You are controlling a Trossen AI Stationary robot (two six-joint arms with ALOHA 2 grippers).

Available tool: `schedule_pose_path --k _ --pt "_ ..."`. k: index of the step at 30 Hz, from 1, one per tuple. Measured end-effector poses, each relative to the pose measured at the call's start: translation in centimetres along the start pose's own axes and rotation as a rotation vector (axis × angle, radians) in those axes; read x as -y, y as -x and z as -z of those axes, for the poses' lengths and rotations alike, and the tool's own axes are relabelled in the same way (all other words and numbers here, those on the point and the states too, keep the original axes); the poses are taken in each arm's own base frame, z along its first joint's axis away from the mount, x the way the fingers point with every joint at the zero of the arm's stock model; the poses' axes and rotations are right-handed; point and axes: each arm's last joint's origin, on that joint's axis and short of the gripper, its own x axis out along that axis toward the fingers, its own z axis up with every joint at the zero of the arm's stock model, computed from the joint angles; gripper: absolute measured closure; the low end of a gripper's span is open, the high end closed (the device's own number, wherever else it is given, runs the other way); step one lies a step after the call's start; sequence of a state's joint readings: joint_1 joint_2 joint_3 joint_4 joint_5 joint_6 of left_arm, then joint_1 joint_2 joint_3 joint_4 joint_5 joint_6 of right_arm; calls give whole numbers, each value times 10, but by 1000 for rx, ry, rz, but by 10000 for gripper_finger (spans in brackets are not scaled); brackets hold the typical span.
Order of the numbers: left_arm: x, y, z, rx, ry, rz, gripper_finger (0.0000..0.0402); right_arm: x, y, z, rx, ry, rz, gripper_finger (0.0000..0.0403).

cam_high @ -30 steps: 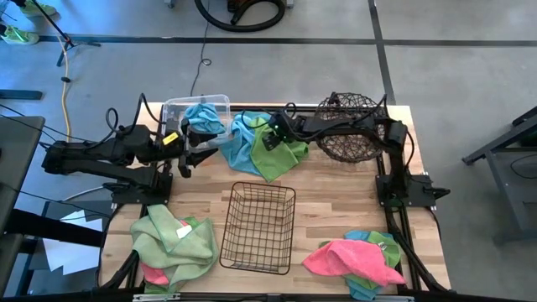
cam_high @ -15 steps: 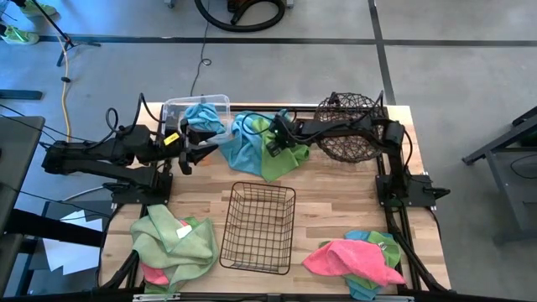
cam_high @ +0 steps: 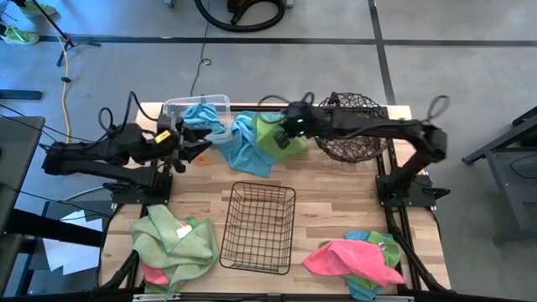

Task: Sort microfiber towel by color & place in baskets
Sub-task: Put the green microfiber towel into the round black wire basket

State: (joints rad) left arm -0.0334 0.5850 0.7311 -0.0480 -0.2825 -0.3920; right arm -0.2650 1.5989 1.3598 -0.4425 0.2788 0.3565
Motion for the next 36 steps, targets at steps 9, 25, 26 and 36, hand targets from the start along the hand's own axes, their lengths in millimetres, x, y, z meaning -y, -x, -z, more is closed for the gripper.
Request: schedule_pose_path --k 9,25,26,36 --pt "-1 5 -3 26 -111 -8 158 14 111 -26 267 -9 -27 401" --pt "0 -16 11 -56 -178 -41 158 74 228 8 349 -136 301 402" --pt "0 -17 12 -61 -178 -42 158 77 230 12 334 -142 316 402" --pt "5 -23 4 41 -156 -9 158 98 221 38 227 -155 570 402"
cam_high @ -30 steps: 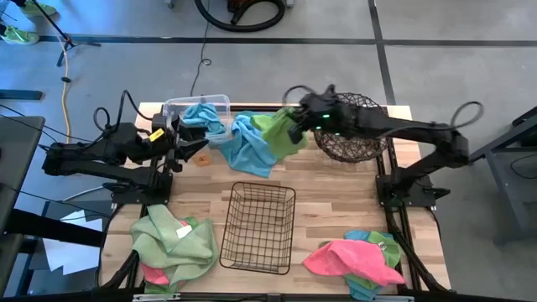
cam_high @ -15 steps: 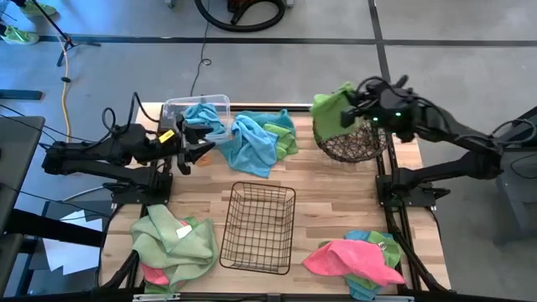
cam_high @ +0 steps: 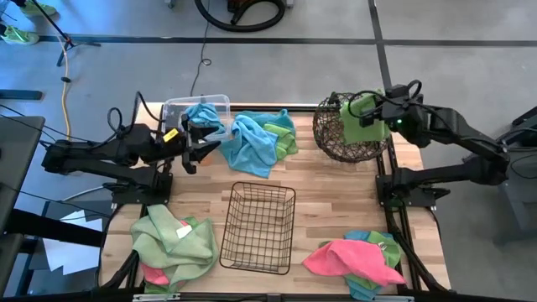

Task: Sort microfiber towel by color & place in baskets
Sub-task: Put the green microfiber towel into the round black wire basket

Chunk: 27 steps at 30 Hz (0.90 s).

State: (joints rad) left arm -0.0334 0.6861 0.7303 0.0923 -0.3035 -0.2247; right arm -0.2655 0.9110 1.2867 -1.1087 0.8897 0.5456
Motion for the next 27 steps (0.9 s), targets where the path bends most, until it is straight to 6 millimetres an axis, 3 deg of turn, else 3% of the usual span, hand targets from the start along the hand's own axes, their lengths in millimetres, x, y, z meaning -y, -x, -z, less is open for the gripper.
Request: schedule_pose_path --k 9,18,27 --pt "3 1 -17 169 -72 28 158 0 -63 67 -54 -125 -5 402" --pt "4 1 -18 185 -50 32 158 13 -123 85 -365 -149 -111 402" --pt "4 1 -18 184 -37 33 158 16 -154 106 -616 -66 -77 390"
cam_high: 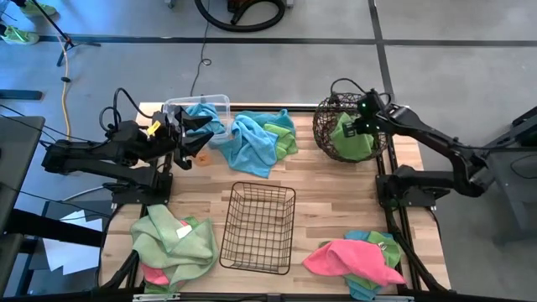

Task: Sort microfiber towel by color & place in baskets
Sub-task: Put the green microfiber towel into the round black wire basket, then put the pink microfiber towel into the black wire basket

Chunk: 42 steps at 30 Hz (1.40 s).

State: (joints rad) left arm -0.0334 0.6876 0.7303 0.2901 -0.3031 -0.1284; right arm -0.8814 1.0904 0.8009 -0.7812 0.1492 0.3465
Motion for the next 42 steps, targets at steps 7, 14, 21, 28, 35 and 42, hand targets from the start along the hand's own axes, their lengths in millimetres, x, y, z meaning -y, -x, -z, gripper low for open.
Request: schedule_pose_path --k 7,14,21,28,35,42 --pt "0 0 0 0 0 0 158 -1 -21 -2 -100 27 6 354" --pt "0 0 0 0 0 0 158 3 -19 -1 -136 17 4 241" --pt "0 0 0 0 0 0 158 2 3 -11 -195 63 -19 142" --pt "0 0 0 -1 16 0 158 -1 29 -24 -207 63 -86 120" --pt "0 0 1 -8 24 0 158 -3 54 -40 -156 54 -111 119" --pt "0 0 1 -8 25 -1 158 -19 71 -37 -102 49 -386 119"
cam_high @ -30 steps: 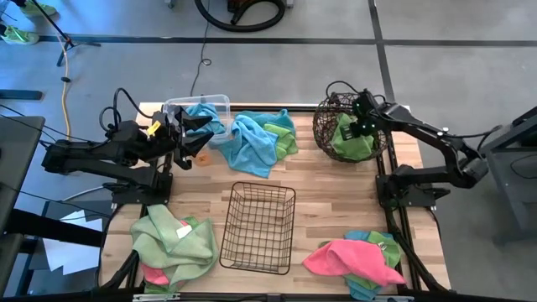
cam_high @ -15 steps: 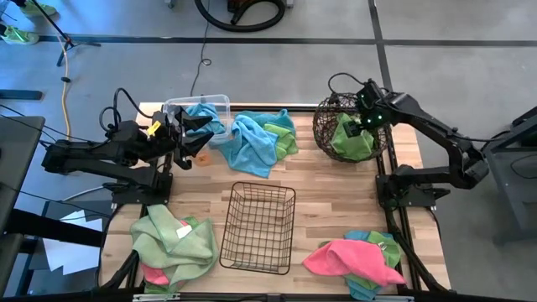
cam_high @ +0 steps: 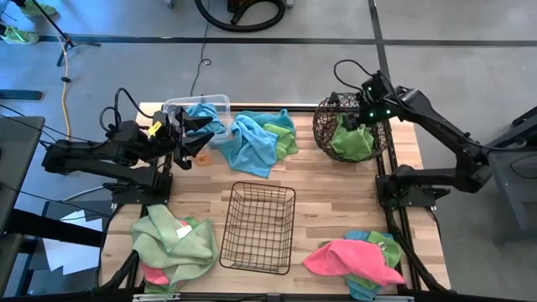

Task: Sort microfiber towel by color & place in baskets
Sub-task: Put the pink microfiber towel into the black wire basket

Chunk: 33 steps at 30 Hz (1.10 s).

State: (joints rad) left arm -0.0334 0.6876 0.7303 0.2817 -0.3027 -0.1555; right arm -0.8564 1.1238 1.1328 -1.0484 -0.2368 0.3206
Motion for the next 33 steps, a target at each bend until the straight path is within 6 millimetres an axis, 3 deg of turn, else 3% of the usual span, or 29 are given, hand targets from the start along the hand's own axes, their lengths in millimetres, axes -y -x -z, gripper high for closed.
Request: schedule_pose_path --k 6,15,19,24,33 --pt "0 0 0 0 0 12 158 -34 7 4 94 124 -206 119" --pt "1 0 0 -4 0 35 158 -117 26 9 390 390 -658 119" --pt "1 0 2 -24 -5 33 158 -143 38 20 536 479 -734 119" --pt "1 1 11 -128 -29 83 158 -159 43 36 592 513 -733 119" --pt "4 3 19 -231 46 221 158 -169 45 51 584 490 -717 119"
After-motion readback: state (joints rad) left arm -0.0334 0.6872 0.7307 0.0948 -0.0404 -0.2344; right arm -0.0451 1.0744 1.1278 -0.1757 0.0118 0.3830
